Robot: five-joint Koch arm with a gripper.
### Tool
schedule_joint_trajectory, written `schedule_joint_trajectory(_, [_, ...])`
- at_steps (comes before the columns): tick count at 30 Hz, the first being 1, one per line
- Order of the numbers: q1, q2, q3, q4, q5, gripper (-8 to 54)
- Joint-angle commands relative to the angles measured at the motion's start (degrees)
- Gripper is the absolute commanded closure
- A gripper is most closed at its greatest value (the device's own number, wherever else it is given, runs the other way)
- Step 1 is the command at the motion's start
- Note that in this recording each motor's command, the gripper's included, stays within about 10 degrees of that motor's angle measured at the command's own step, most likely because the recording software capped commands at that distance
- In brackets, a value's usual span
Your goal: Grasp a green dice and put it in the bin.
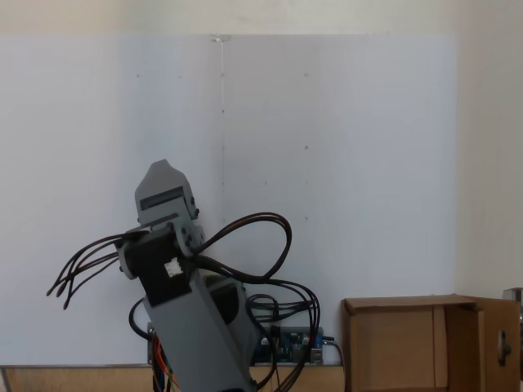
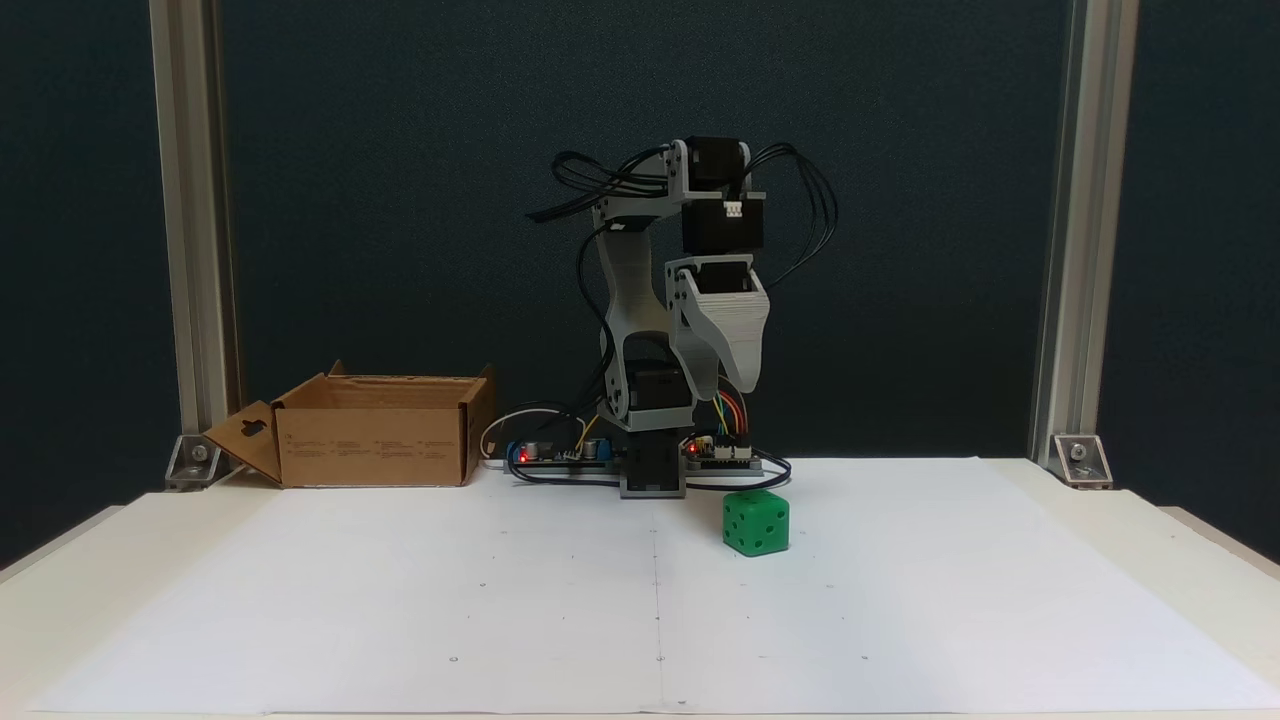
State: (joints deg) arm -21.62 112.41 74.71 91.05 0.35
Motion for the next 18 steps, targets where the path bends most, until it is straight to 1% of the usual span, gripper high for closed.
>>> schedule_joint_trajectory(1, [0.18, 0.26, -2.02, 2.37, 3.08, 1.6])
schedule_joint_trajectory(7, [-0.88, 0.70, 2.29, 2.11, 2.81, 1.5])
schedule_joint_trajectory(11, [-1.05, 3.25, 6.15, 1.85, 2.81, 1.6])
schedule_joint_trajectory(15, [-1.14, 3.60, 8.35, 1.41, 2.90, 1.6])
schedule_joint_trajectory(18, [-1.23, 3.69, 9.84, -2.29, 2.90, 1.6])
